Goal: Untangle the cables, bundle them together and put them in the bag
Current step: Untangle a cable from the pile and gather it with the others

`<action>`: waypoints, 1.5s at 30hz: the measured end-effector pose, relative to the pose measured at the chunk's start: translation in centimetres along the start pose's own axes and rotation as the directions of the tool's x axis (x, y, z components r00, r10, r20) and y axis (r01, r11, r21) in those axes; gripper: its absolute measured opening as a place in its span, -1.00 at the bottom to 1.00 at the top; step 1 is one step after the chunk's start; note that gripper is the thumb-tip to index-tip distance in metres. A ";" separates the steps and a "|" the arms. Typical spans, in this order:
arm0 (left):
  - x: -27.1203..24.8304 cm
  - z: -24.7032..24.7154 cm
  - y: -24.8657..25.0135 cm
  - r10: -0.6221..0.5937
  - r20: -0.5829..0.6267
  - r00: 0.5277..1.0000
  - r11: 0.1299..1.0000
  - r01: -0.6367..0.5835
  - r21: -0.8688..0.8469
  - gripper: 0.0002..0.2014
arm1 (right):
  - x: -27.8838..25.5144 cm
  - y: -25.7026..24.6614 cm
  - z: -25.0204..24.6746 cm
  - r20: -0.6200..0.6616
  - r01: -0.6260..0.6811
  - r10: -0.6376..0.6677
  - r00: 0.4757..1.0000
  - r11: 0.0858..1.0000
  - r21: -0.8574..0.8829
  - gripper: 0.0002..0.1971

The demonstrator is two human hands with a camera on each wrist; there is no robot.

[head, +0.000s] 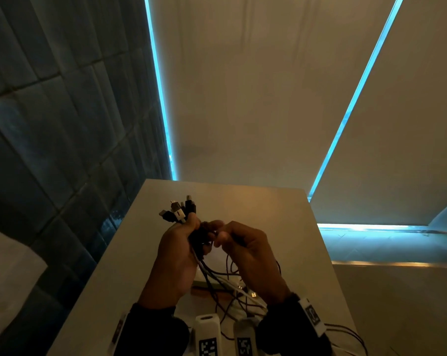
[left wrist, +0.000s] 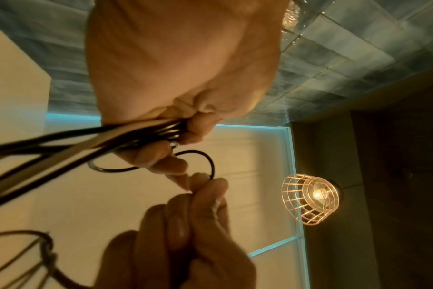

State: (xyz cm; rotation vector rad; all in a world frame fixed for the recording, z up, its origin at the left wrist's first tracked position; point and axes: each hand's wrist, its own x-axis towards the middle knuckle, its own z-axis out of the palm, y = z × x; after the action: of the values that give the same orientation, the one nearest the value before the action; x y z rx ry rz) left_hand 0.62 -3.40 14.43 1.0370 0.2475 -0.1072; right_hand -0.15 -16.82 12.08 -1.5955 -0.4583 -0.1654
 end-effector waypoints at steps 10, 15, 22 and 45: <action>-0.3 0.1 0.2 0.041 0.189 0.981 0.973 0.003 -0.230 -0.73 | -1.2 3.7 -0.4 0.097 -0.171 0.167 0.981 0.985 0.030 -0.74; -0.4 -0.2 0.1 0.085 0.216 0.973 0.985 -0.049 -0.167 -0.73 | -1.5 5.9 -0.7 0.065 -0.190 0.194 0.979 0.980 -0.057 -0.74; -0.9 -0.1 1.0 0.114 0.250 0.962 0.988 -0.082 -0.133 -0.73 | -2.5 10.2 -1.3 0.008 -0.265 0.274 0.962 0.935 -0.234 -0.73; -0.2 -1.1 1.7 0.081 0.178 0.981 0.997 -0.078 -0.025 -0.67 | -2.6 11.4 -2.5 -0.245 -0.397 0.331 0.911 0.864 -0.309 -0.75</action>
State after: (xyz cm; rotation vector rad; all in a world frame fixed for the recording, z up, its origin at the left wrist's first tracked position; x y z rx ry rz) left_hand 0.57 -1.61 15.35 1.0108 0.0440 -0.1250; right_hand 2.34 -19.95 0.78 -1.9702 0.0321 -0.1060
